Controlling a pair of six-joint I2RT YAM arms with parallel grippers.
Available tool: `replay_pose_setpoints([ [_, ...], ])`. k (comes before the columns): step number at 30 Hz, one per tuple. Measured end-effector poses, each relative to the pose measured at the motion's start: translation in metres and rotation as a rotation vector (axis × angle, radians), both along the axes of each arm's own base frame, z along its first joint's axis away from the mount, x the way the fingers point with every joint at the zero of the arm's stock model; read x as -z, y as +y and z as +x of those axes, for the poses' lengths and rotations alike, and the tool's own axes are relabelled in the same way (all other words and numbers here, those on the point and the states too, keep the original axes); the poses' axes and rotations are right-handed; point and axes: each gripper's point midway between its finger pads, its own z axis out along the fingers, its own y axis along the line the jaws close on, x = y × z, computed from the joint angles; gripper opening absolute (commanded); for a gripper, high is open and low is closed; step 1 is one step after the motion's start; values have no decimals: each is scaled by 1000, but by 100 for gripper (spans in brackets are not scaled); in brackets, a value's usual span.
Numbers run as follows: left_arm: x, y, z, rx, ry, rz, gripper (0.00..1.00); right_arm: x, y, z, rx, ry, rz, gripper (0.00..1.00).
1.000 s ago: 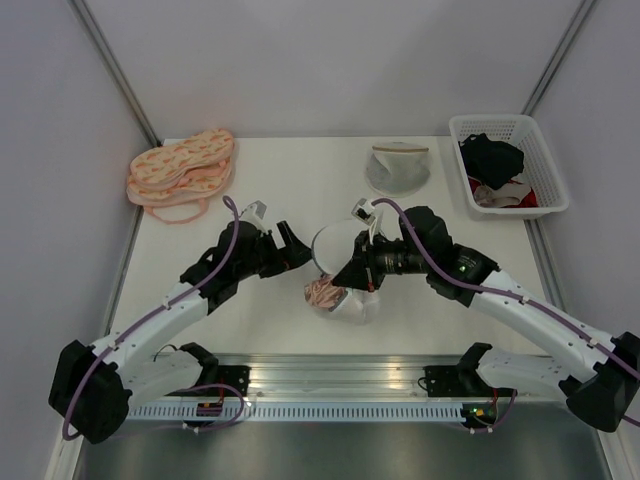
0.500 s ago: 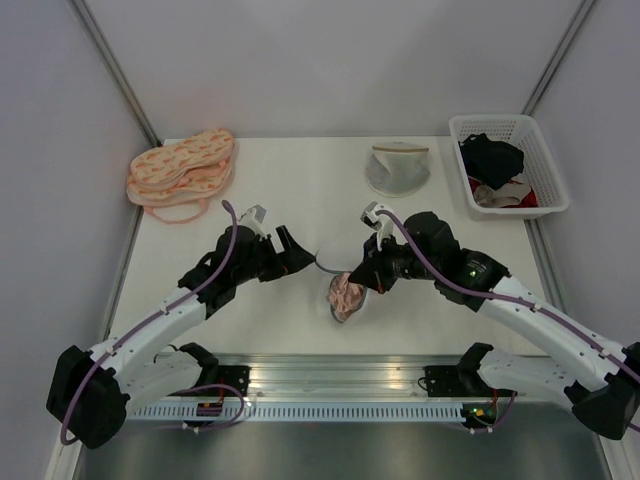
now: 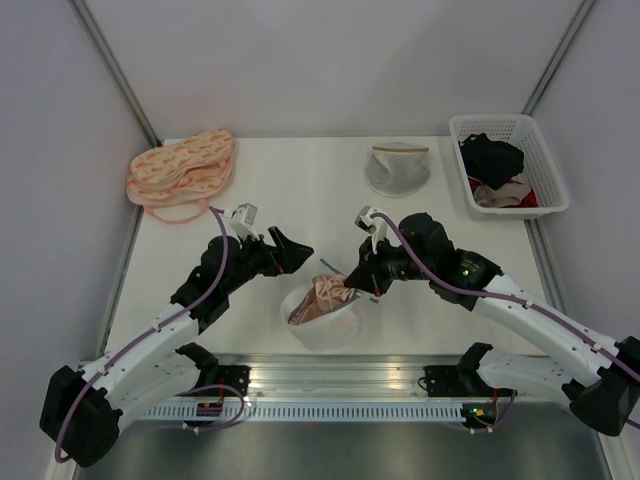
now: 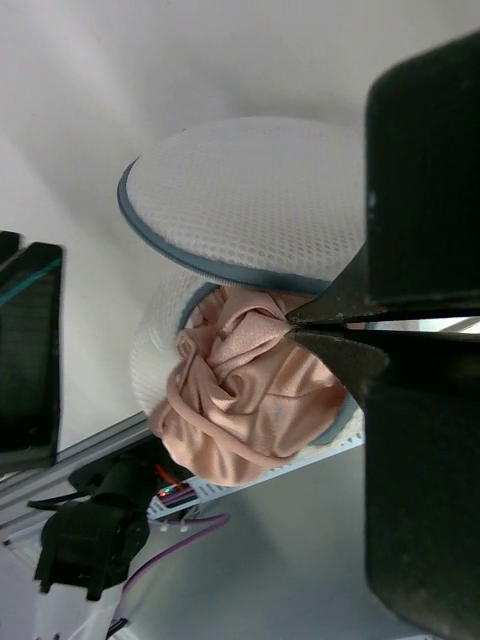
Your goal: Unzip the laundry bag and remove the bra
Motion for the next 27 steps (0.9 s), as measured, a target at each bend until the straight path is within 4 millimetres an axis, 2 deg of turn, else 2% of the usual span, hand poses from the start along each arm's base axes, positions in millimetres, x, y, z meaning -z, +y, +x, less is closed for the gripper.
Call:
replay_pose_setpoints([
  [3,-12,2,3,1,-109,-20,100,14,0,-3,-13,42,-39,0],
  [9,-15,12,-2,-34,-202,-58,100,19,-2,-8,-34,57,-59,0],
  [11,-14,9,0,-21,-192,-54,100,20,-3,-9,-40,58,-65,0],
  [16,1,-13,3,82,-117,-23,100,22,-5,-11,-49,54,-76,0],
  [20,12,-15,2,105,-150,-13,100,24,-6,-13,-61,57,-83,1],
  [23,7,-22,2,145,-191,-28,100,24,-6,-15,-69,64,-82,1],
  [27,6,-41,1,251,-184,-48,100,24,-5,-16,-78,68,-79,0],
])
